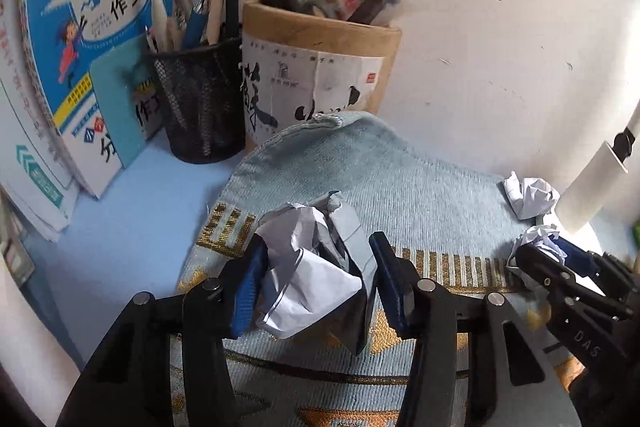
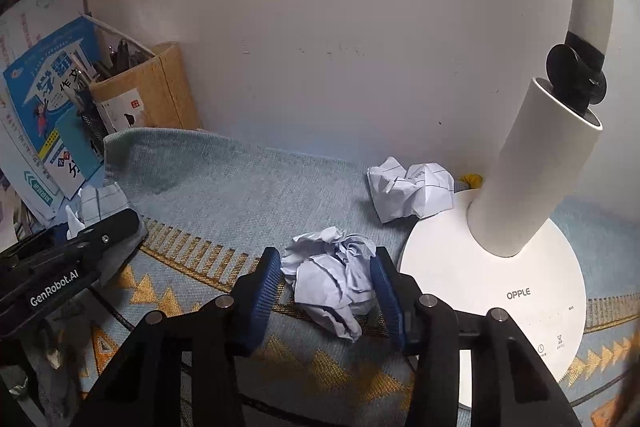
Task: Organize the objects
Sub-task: 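Grasp a crumpled paper ball with the left gripper while the right grasps another, then carry both paper balls to the bowl and open both grippers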
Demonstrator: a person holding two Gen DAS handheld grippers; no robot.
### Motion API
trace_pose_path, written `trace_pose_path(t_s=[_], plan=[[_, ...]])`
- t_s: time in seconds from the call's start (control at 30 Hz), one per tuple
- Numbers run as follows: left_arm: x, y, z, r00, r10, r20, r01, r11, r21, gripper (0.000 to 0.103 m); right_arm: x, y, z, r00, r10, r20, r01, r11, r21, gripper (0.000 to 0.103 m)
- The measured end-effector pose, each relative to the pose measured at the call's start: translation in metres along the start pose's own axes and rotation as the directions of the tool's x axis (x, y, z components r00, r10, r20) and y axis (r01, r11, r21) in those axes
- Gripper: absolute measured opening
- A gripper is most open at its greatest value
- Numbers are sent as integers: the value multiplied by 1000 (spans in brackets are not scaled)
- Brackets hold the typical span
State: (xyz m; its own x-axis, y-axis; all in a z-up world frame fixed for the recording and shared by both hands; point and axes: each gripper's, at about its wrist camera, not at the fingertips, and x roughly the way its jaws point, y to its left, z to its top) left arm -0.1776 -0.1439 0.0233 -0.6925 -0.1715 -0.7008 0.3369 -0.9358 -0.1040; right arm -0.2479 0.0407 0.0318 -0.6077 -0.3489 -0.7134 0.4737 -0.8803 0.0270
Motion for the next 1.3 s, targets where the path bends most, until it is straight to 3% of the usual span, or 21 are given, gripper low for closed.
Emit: trace_pose_path(t_s=[0.07,0.13,0.27,0.47,0.63,0.73,0.8,0.87,0.9,0.93,1.13,1.3], plan=[[-5,-5,-3,1000,8,25,-9,1000,24,45,-5,1,-2,1000,-3,12,3,1000,-1,42],[-11,-9,-8,1000,-6,22,5,999,42,44,-14,-2,-6,999,25,20,-26,1000,12,30],[-41,-17,-34,987,-155,-38,154,988,-13,44,-45,-18,-32,995,96,-1,-96,991,89,30],[-102,-47,-76,969,-245,-39,245,969,17,44,-120,-29,-79,986,161,33,-164,978,129,30],[-132,-72,-109,954,-289,-76,289,957,-3,44,-165,-39,-114,989,142,49,-148,979,141,30],[-148,-87,-130,955,-286,-84,289,957,27,44,-185,-57,-135,997,68,45,-72,991,114,31],[-148,-98,-142,954,-279,-106,286,957,48,44,-187,-65,-148,996,90,9,-90,990,112,35],[-145,-99,-148,957,-267,-112,276,959,68,44,-189,-73,-162,992,120,-22,-116,985,129,53],[-145,-101,-150,964,-246,-103,255,963,88,44,-191,-74,-169,992,122,-25,-118,984,132,67],[-144,-102,-149,968,-234,-95,243,965,97,44,-193,-75,-175,993,120,-21,-116,984,136,70],[-141,-102,-149,963,-250,-100,260,960,101,45,-193,-71,-185,984,171,-42,-164,977,135,71],[-139,-100,-149,960,-258,-105,268,960,86,46,-182,-48,-185,985,149,-84,-144,988,63,71]])
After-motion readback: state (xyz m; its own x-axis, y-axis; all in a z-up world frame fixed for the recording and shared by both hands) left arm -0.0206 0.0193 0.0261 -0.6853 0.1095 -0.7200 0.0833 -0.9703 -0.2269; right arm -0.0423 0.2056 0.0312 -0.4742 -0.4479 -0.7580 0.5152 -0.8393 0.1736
